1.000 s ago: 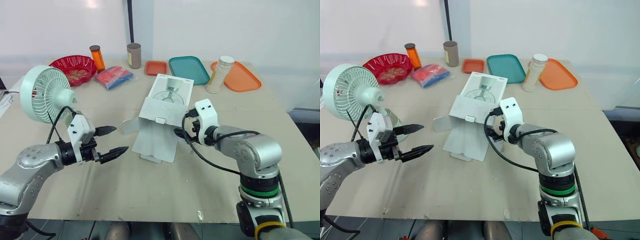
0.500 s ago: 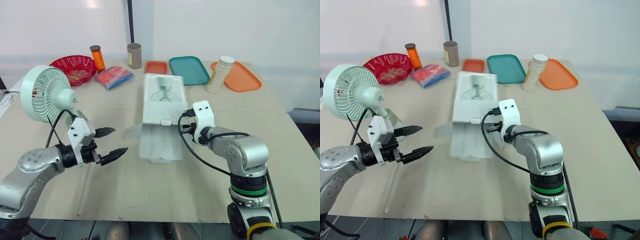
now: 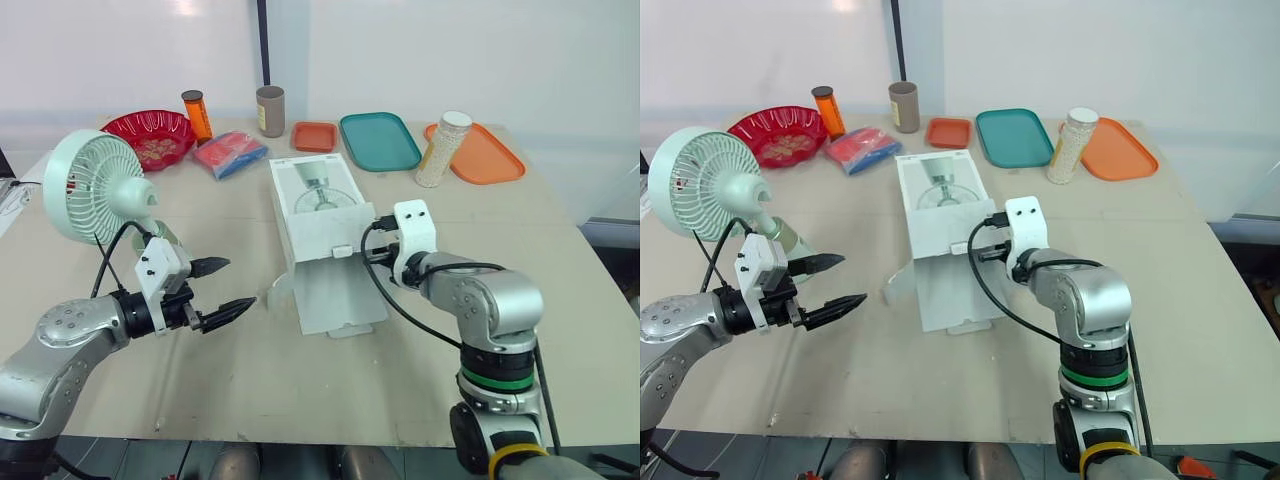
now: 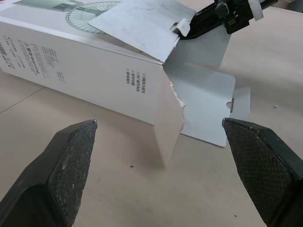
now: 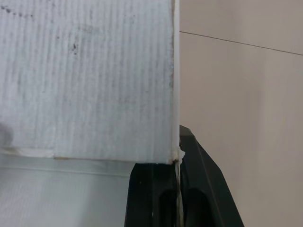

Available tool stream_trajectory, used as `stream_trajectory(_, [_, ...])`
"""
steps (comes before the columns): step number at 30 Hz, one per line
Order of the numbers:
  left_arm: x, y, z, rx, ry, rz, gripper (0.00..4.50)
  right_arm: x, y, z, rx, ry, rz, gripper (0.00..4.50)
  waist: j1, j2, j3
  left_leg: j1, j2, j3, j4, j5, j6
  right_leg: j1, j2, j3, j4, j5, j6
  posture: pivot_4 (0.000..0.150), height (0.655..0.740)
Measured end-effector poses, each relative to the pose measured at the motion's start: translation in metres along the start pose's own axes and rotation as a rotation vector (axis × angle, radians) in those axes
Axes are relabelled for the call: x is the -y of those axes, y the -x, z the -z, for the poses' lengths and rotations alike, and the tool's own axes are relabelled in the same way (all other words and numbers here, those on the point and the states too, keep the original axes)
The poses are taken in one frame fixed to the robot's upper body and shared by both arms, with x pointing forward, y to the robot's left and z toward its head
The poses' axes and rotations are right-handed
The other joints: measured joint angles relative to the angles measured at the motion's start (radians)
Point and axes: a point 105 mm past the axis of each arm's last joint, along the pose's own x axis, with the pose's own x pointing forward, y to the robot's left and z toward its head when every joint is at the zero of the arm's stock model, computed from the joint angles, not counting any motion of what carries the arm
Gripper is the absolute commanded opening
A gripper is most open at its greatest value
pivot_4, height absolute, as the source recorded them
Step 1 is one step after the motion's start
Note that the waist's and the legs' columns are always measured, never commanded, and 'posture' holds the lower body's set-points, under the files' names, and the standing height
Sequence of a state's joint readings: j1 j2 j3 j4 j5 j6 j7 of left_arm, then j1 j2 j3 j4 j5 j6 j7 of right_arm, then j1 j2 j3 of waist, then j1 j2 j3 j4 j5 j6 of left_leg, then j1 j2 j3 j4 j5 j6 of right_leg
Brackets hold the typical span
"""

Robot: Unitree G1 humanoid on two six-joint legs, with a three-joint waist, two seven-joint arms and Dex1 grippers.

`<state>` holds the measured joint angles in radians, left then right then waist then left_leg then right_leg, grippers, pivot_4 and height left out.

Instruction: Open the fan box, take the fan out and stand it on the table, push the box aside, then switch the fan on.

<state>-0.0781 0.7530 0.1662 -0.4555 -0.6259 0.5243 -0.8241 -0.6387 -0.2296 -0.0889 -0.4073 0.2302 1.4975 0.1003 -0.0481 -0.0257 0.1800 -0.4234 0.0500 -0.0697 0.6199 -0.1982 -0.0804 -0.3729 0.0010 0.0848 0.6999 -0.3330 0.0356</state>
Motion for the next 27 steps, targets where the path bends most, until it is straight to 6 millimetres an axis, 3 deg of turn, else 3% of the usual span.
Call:
stream_trajectory(5, [0.003,-0.003,0.002,-0.005,0.009,0.038,4.50,0.027,0.021,0.004,0.013,-0.051,0.121,0.02,0.004,0.000,0.000,0.000,0.000,0.000,0.000,0.000,0.000,0.000,0.000,-0.001,0.000,0.000,0.000,0.150,0.7400])
stream_trajectory(7, [0.002,-0.007,0.005,-0.010,0.016,0.063,4.50,0.053,0.034,0.020,-0.001,-0.116,0.248,0.02,0.004,0.000,0.000,0.000,-0.001,0.000,0.000,0.000,0.000,0.000,-0.001,0.000,-0.001,0.000,0.000,0.150,0.7400])
stream_trajectory(13, [0.005,-0.019,0.009,0.002,0.026,0.126,4.50,0.100,0.065,0.043,0.014,-0.259,0.512,0.02,0.000,0.001,0.000,0.000,-0.001,0.000,-0.001,0.000,0.000,0.000,0.000,0.000,0.000,0.000,0.000,0.150,0.7400])
stream_trajectory(16, [0.003,-0.022,0.008,0.008,0.024,0.134,4.50,0.111,0.073,0.048,0.017,-0.301,0.574,0.02,-0.001,0.001,0.000,0.000,-0.001,0.000,-0.001,0.001,0.000,0.000,0.000,0.000,0.000,0.000,0.000,0.150,0.7400])
stream_trajectory(20, [0.000,-0.032,0.005,0.023,0.008,0.167,4.50,0.141,0.096,0.051,0.040,-0.372,0.740,0.02,0.000,0.002,0.000,0.000,-0.002,0.000,-0.001,0.001,0.000,0.000,0.000,0.000,0.000,0.000,0.000,0.150,0.7400])
stream_trajectory(23, [-0.001,-0.037,0.006,0.021,0.007,0.178,4.50,0.147,0.101,0.049,0.051,-0.379,0.766,0.66,-0.004,0.002,0.000,0.000,-0.001,0.000,-0.002,0.001,0.001,0.000,0.000,0.001,0.000,0.000,0.000,0.150,0.7400])
stream_trajectory(27, [-0.001,-0.038,0.004,0.029,-0.001,0.184,4.50,0.144,0.091,0.041,0.043,-0.355,0.694,2.15,-0.006,0.003,-0.001,0.001,-0.001,0.000,-0.002,0.002,0.001,0.000,0.000,0.001,0.000,0.000,0.000,0.150,0.7400])
